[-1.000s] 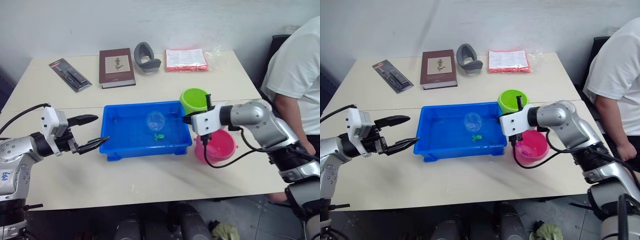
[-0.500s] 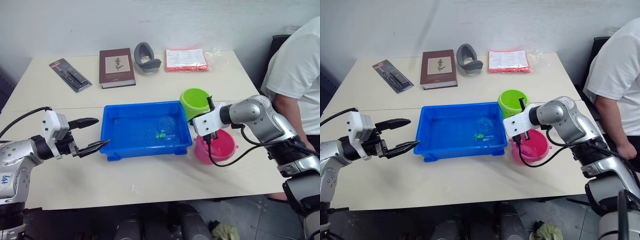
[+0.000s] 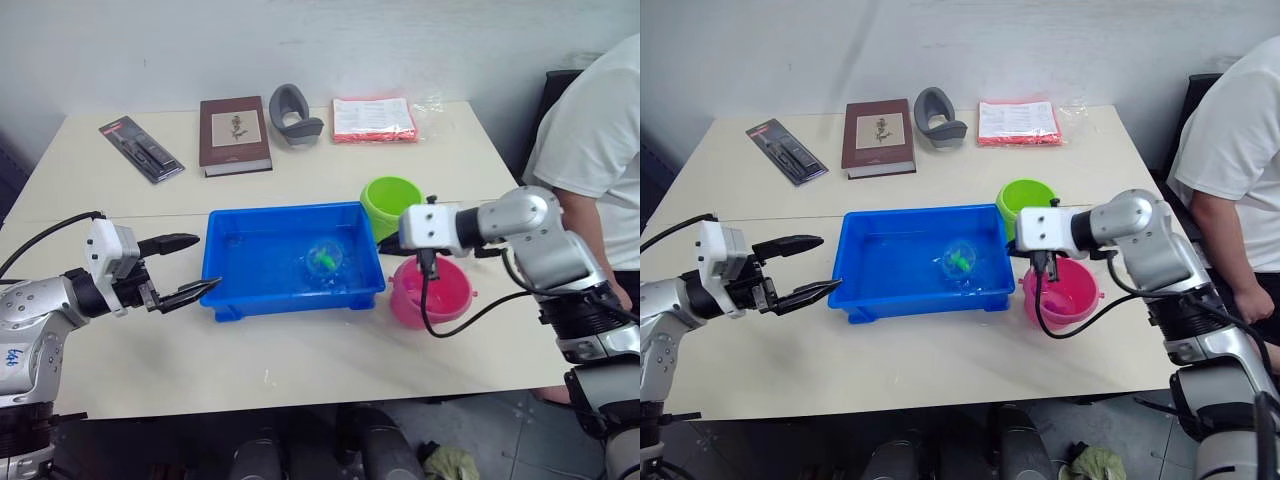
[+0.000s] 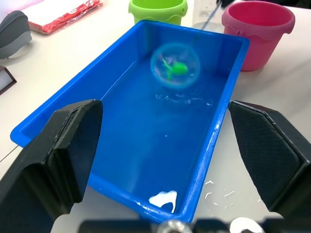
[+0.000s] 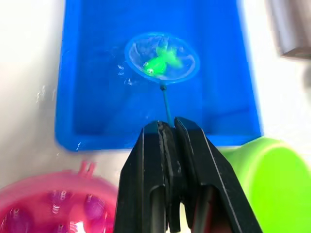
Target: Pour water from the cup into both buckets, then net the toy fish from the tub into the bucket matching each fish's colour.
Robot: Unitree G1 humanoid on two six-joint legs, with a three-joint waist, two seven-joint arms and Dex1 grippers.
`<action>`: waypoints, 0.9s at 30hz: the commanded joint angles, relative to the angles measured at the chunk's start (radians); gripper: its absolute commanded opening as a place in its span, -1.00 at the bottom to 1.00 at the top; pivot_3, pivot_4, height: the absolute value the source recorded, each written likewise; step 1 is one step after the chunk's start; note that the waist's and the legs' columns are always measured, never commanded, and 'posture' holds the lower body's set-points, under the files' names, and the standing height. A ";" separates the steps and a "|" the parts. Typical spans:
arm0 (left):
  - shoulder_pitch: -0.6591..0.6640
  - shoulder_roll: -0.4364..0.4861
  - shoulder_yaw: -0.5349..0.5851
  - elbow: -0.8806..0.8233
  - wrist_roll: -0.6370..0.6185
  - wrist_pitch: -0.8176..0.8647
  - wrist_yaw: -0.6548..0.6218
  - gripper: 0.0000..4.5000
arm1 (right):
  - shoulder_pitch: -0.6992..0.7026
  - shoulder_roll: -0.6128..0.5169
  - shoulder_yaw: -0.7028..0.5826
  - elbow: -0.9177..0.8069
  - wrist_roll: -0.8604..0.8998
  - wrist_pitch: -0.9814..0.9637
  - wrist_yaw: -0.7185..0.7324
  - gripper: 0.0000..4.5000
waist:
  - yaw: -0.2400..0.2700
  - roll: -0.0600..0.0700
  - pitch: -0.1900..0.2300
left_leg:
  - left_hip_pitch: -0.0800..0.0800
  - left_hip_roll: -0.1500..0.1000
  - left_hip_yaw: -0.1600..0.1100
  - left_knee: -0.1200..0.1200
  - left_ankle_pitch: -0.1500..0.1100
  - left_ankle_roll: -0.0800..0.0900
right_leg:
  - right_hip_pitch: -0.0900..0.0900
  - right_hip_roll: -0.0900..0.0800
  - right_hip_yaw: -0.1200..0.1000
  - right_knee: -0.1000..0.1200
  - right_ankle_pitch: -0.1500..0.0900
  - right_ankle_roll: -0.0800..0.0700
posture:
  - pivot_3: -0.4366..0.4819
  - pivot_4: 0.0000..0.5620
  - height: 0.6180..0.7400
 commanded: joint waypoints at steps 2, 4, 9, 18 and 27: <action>-0.028 -0.018 -0.002 -0.008 -0.010 -0.018 0.016 0.98 | 0.017 -0.003 -0.167 -0.042 0.209 0.190 0.006 -1.00 | 0.000 0.000 0.000 | 0.000 0.000 0.000 0.000 0.000 0.000 | 0.000 0.000 0.000 0.000 0.000 0.000 | -0.05 -0.47 1.00; -0.038 -0.024 -0.008 -0.002 -0.007 -0.019 0.014 0.98 | 0.032 -0.030 -0.201 -0.023 0.232 0.190 0.024 -1.00 | 0.000 0.000 0.000 | 0.000 0.000 0.000 0.000 0.000 0.000 | 0.000 0.000 0.000 0.000 0.000 0.000 | -0.05 -0.47 1.00; -0.064 -0.037 -0.031 0.031 0.006 -0.041 0.005 0.98 | 0.044 -0.089 -0.286 0.049 0.233 0.131 -0.004 -1.00 | -0.001 0.000 0.000 | 0.000 0.000 0.000 0.000 0.000 0.000 | 0.000 0.000 0.000 0.000 0.000 0.000 | -0.05 -0.47 1.00; -0.135 -0.090 -0.084 0.054 0.002 -0.058 0.006 0.98 | 0.014 -0.168 -0.294 0.492 -0.084 -0.650 -0.282 -1.00 | -0.005 0.000 0.000 | 0.000 -0.001 0.001 0.000 0.000 0.001 | 0.001 0.000 0.001 -0.001 0.001 0.001 | -0.05 -0.47 1.00; -0.184 -0.142 -0.101 0.075 0.029 -0.099 0.045 0.98 | -0.098 -0.214 -0.120 0.682 -0.575 -1.112 -0.755 -1.00 | -0.025 0.000 0.000 | 0.001 0.000 0.002 -0.001 0.001 -0.002 | 0.001 0.001 0.003 0.000 0.001 0.001 | -0.05 -0.47 1.00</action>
